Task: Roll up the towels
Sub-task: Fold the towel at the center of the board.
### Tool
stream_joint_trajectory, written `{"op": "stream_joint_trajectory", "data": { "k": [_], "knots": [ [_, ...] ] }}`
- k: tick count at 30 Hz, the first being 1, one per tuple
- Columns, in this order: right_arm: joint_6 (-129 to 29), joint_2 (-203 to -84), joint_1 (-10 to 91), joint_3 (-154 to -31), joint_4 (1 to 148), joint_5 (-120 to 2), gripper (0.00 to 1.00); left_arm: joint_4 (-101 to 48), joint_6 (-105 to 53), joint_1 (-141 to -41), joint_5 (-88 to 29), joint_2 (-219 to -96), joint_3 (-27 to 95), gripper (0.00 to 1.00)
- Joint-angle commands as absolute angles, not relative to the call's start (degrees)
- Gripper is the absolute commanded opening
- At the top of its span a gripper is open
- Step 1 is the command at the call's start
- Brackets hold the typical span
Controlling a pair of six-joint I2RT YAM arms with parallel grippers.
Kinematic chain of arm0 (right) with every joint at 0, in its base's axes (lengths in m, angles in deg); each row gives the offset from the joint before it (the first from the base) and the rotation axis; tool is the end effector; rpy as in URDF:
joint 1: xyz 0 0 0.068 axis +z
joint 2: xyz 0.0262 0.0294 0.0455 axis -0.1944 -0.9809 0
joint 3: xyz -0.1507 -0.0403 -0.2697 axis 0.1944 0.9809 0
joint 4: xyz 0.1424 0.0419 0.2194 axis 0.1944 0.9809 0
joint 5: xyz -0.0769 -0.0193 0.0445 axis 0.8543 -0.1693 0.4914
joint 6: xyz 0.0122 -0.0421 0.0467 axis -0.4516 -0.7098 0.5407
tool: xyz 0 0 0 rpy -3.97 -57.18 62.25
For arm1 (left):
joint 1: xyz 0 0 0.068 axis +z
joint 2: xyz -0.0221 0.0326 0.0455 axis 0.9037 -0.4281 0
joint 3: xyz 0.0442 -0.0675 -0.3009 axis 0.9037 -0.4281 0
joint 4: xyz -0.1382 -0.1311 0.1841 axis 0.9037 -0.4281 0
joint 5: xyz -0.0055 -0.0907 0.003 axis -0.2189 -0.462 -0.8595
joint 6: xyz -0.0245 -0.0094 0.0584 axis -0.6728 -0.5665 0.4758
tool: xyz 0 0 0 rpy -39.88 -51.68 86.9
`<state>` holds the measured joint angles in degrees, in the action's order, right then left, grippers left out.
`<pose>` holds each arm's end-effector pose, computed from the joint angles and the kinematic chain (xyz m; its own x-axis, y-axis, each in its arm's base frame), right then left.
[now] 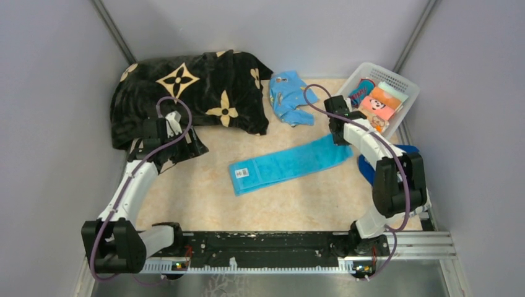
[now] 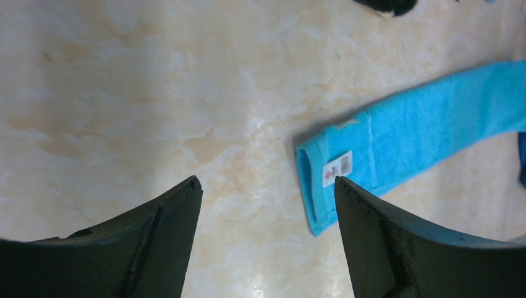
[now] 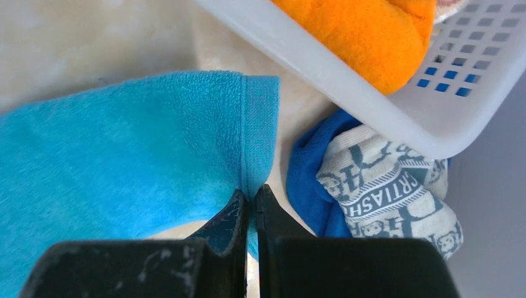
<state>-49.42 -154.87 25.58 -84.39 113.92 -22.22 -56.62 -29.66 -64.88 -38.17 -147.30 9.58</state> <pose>0.3282 0.0589 0.2603 -0.8724 -0.1077 -0.4768 0.0981 0.9170 -0.3867 0.2339 -0.0152 0.2867 -0.7376 -0.2458 -0.6289 0.0161 0.9247 -0.3803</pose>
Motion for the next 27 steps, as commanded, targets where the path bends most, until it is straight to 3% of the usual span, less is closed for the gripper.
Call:
{"op": "stream_joint_trajectory", "data": {
  "k": [1,7,15,27],
  "knots": [
    [-52.0,-149.2,28.4,-86.8,114.9,-32.0,0.00,-52.7,-33.8,-67.9,-45.8,-148.4,6.2,0.84],
    [-49.4,-148.0,38.0,-88.3,113.9,-50.8,0.00,-46.4,-41.0,-71.4,-49.0,-152.4,0.3,0.78],
    [-42.9,-153.5,49.5,-89.0,106.1,-63.7,0.00,-39.0,-45.3,-72.3,-52.3,-155.7,-4.9,0.67],
    [-37.0,-167.5,62.2,-99.2,104.9,-63.3,0.00,-32.1,-48.6,-75.4,-53.5,-162.7,-8.1,0.47]
  ]
}}
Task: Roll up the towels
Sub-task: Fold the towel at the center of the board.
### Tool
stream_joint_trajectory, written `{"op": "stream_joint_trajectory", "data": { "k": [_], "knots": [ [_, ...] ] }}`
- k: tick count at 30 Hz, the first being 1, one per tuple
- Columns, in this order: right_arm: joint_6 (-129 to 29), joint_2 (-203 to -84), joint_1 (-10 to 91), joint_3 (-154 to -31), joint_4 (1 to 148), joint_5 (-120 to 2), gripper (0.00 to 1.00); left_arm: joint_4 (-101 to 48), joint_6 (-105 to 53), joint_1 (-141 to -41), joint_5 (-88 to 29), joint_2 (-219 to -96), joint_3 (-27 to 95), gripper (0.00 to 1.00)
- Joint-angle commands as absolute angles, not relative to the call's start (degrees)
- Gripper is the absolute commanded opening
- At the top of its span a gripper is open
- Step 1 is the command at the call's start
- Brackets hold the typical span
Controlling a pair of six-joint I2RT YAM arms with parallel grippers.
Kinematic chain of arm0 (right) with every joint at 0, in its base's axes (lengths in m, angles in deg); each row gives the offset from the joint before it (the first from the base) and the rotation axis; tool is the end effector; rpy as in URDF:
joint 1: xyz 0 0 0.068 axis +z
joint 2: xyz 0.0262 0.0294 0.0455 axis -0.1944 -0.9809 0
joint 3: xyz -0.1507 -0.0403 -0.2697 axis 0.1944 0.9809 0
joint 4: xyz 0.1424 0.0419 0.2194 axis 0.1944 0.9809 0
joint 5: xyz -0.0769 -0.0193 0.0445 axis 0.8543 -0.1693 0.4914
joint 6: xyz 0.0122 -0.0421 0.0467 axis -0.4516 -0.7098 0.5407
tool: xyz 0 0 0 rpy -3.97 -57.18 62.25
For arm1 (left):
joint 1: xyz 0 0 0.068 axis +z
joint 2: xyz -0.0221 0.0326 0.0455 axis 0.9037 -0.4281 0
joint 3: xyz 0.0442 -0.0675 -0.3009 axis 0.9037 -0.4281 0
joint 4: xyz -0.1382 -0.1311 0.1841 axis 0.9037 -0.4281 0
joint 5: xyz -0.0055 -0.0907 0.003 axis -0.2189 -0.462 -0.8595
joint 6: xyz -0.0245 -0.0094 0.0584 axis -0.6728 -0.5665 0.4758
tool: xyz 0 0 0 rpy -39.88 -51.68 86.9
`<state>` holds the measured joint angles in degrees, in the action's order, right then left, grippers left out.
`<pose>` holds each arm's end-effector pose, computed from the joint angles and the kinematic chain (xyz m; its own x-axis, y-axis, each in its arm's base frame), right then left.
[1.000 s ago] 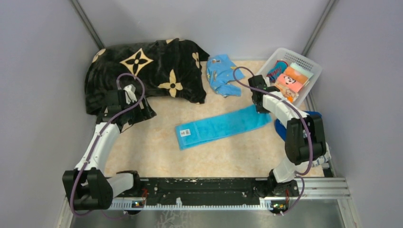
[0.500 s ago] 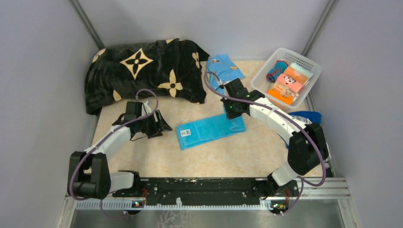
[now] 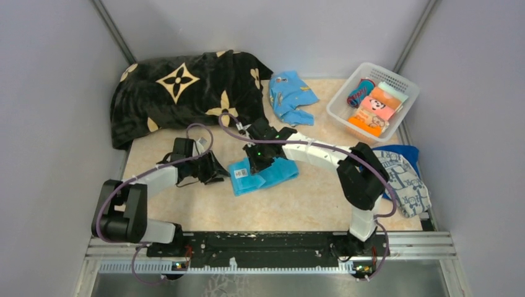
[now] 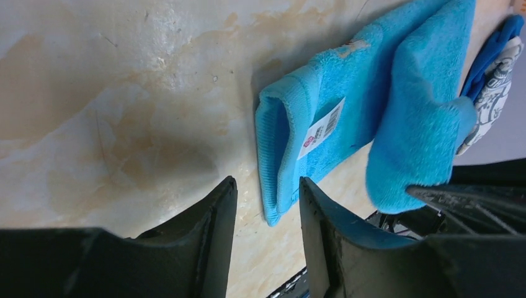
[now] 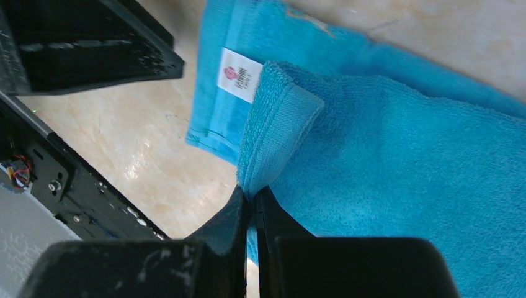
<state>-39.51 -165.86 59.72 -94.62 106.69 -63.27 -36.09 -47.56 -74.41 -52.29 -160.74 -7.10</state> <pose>0.2602 0.3092 0.2508 -0.7783 -0.4403 -0.4476 -0.5991 0.7340 0.3197 0.2326 -0.0658 0.1738 -0.9128 -0.3169 -0.2577 -0.0700 0.7430 -0.6656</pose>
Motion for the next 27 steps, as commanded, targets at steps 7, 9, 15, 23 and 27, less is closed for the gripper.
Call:
{"op": "stream_joint_trajectory", "data": {
  "k": [7,9,15,23,27],
  "knots": [
    [-32.2,-170.1,64.2,-100.9,103.2,-60.4,0.00,-29.7,-49.6,-76.8,-53.1,-165.2,-9.6,0.32],
    [-30.6,-170.3,64.3,-100.7,102.0,-59.7,0.00,-29.5,-49.7,-77.2,-53.0,-165.4,-9.8,0.31],
    [-28.7,-171.7,64.5,-100.6,98.7,-57.5,0.00,-29.5,-49.8,-77.8,-52.3,-165.2,-10.0,0.31],
    [-29.8,-175.1,65.2,-101.7,98.1,-60.3,0.00,-30.3,-49.7,-78.0,-51.5,-165.0,-9.8,0.31],
    [-29.7,-175.7,65.7,-101.4,96.9,-62.2,0.01,-31.0,-49.4,-78.0,-50.7,-164.5,-9.9,0.31]
  ]
}}
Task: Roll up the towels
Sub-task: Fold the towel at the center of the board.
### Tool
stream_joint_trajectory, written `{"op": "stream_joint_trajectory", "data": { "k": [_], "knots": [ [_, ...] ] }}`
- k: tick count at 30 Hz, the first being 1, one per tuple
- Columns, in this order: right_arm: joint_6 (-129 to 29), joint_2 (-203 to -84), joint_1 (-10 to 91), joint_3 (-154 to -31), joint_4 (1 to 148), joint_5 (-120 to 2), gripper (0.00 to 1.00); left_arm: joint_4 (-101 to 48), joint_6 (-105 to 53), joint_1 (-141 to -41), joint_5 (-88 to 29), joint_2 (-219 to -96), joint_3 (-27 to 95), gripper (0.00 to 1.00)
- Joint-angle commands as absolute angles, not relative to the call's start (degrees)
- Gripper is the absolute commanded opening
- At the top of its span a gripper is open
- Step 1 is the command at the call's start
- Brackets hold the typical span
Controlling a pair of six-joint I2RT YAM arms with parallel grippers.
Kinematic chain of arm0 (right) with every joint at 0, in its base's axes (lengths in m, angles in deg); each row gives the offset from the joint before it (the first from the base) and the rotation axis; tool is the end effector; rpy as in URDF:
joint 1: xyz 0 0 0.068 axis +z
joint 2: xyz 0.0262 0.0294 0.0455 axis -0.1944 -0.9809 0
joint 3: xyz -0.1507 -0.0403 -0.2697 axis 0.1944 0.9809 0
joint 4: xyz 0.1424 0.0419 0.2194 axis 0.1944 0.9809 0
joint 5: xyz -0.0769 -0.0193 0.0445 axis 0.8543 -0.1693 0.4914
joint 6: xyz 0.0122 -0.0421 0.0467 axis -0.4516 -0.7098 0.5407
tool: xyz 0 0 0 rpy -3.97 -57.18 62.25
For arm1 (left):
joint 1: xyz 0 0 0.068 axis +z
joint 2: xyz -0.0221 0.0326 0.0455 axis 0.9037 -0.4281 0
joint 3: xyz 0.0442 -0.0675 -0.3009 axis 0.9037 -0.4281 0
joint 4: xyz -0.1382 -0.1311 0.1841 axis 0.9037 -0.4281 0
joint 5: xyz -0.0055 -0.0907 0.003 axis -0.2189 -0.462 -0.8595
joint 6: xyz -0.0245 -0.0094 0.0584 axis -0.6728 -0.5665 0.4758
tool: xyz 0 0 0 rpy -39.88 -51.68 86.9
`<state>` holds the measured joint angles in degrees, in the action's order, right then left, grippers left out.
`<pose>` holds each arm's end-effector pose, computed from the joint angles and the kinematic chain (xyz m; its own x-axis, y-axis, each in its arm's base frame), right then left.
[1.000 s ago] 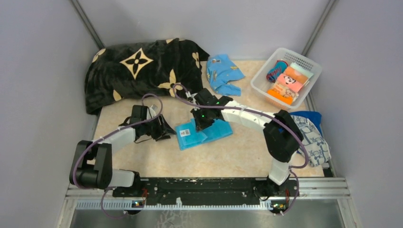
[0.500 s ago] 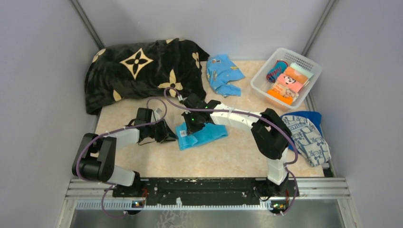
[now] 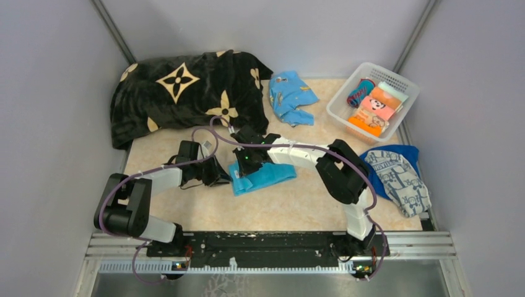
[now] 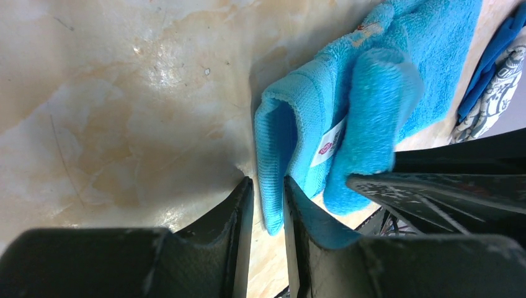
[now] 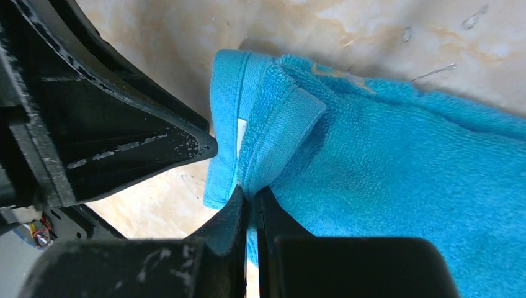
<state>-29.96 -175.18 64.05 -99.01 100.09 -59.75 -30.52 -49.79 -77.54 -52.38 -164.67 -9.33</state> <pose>0.2655 0.3618 0.2157 -0.8286 -0.3529 -0.4347 -0.5171 0.7798 0.3527 0.2316 -0.0792 0.1545 -0.9295 -0.2943 -0.2223 -0.0718 0.7355 -0.6737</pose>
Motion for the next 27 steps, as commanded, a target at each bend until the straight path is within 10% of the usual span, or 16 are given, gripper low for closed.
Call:
{"op": "stream_joint_trajectory", "data": {
  "k": [1,14,27],
  "knots": [
    [-29.5,-175.8,65.8,-101.3,96.4,-62.7,0.01,-31.0,-49.4,-78.0,-50.6,-164.4,-9.9,0.31],
    [-27.6,-176.0,65.9,-101.7,94.1,-63.6,0.05,-31.2,-49.7,-78.5,-50.2,-164.0,-10.2,0.31],
    [-27.1,-172.1,65.9,-99.0,90.3,-68.8,0.42,-42.9,-49.2,-78.5,-39.6,-152.1,-10.1,0.46]
  ]
}}
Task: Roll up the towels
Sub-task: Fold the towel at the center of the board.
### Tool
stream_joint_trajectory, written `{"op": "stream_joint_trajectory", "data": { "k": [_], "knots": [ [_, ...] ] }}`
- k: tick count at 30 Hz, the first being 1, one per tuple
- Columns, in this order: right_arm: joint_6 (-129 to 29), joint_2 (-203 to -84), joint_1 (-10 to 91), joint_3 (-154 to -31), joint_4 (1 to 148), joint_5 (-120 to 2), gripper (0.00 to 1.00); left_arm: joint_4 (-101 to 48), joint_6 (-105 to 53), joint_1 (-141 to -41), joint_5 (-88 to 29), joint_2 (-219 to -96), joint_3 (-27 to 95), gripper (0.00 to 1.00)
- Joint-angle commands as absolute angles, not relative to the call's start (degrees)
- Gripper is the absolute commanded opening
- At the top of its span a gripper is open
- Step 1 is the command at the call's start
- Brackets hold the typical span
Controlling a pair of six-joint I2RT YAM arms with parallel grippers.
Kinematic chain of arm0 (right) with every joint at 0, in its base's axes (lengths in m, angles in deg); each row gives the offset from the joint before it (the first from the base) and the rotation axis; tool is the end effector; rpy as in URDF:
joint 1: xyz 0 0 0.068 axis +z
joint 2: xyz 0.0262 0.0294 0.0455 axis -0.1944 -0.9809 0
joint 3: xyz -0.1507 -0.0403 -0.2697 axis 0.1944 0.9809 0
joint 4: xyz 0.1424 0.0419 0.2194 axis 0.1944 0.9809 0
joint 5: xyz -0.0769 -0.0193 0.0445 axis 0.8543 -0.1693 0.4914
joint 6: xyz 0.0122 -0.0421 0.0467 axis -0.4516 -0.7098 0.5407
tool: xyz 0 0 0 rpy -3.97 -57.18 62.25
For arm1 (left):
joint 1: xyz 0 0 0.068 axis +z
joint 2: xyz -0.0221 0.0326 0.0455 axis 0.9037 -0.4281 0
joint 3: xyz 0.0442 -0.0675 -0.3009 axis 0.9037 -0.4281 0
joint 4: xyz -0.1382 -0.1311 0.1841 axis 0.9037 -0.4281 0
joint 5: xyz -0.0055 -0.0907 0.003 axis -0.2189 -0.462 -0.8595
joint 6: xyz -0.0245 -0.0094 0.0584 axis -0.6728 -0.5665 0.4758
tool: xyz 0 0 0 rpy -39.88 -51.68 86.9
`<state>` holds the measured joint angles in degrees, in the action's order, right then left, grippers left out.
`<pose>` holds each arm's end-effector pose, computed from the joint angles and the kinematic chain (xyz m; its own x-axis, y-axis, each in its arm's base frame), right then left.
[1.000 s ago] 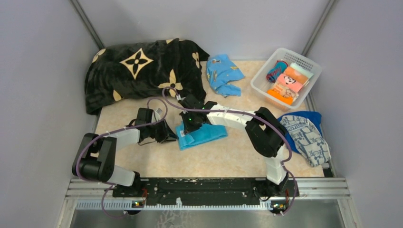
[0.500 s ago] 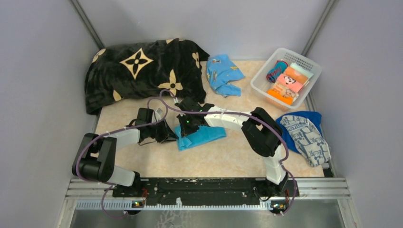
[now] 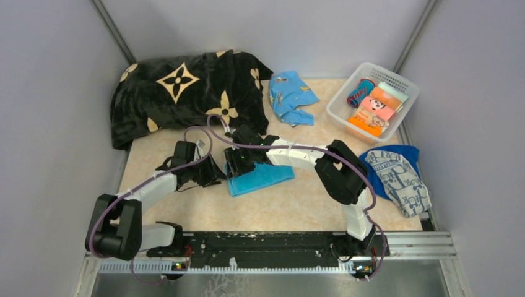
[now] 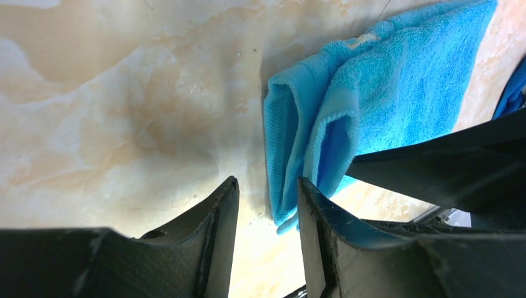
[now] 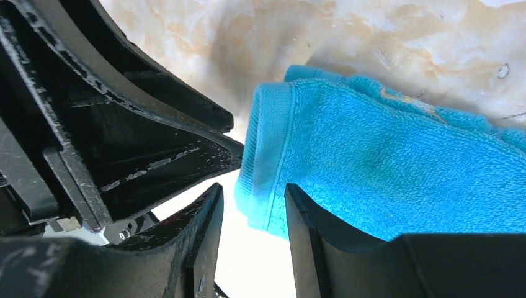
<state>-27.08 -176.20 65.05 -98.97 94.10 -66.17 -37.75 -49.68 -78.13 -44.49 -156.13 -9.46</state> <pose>0.2615 0.3789 0.2161 -0.8361 -0.3305 -0.4378 -0.5277 0.7024 0.4776 0.2141 -0.0713 0.1747 -0.8961 -0.3289 -0.2979 -0.0942 0.7970 -0.5966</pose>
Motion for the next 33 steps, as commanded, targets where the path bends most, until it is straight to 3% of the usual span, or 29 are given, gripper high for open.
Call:
{"op": "stream_joint_trajectory", "data": {
  "k": [1,10,17,24,33],
  "knots": [
    [-27.4,-170.9,65.9,-98.3,89.9,-68.4,0.42,-43.8,-49.3,-78.5,-39.1,-151.3,-10.0,0.47],
    [-28.6,-152.8,56.3,-78.9,79.4,-69.1,0.44,-49.0,-49.8,-80.5,-37.2,-143.4,-4.3,0.50],
    [-24.9,-144.9,46.9,-64.2,65.9,-77.4,0.45,-43.1,-53.8,-88.6,-39.6,-149.2,2.5,0.47],
    [-17.2,-146.2,40.5,-52.2,47.3,-85.1,0.44,-36.4,-53.5,-89.6,-41.1,-159.7,2.7,0.32],
    [-9.3,-158.6,34.7,-40.6,25.5,-88.4,0.44,-27.5,-53.8,-83.6,-44.0,-167.7,-6.0,0.30]
  ]
}}
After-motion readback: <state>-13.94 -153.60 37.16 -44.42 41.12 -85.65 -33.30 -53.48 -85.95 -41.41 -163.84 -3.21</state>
